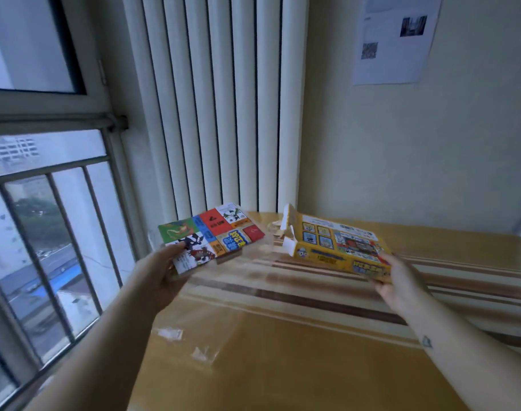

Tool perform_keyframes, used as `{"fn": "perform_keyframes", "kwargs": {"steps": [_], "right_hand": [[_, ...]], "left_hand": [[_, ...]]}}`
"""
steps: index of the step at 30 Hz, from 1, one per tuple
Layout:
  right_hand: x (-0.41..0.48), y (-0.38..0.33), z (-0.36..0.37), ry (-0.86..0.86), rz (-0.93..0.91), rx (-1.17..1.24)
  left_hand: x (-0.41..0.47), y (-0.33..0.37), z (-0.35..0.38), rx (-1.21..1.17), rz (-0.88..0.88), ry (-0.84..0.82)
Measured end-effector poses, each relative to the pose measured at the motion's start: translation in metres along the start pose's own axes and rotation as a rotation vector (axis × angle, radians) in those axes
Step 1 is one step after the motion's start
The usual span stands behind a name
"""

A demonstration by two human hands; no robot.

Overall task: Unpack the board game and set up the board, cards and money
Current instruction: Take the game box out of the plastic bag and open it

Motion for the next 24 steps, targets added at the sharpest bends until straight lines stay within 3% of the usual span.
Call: {"fn": "perform_keyframes", "kwargs": {"steps": [6, 10, 16, 24], "right_hand": [[-0.009, 0.070, 0.088, -0.037, 0.115, -0.138], [-0.018, 0.103, 0.145, -0.147, 0.159, -0.174], [-0.029, 0.111, 0.170, -0.361, 0.126, -0.482], [-0.031, 0.091, 0.144, -0.459, 0.119, -0.445]], "left_hand": [[0.004, 0.040, -0.052, -0.159, 0.203, 0.093], [0.000, 0.049, -0.072, -0.216, 0.245, 0.139], [-0.003, 0.043, -0.078, -0.182, 0.238, 0.174], [0.004, -0.006, -0.034, -0.138, 0.059, 0.081]]}}
Point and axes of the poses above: each hand's wrist, its own x-axis towards the middle knuckle, its own z-axis out of the palm, y = z × x, the point moved 6 cm from there along x, towards the middle knuckle, and after that the axes turned 2 degrees about -y, right-handed, at the moved point
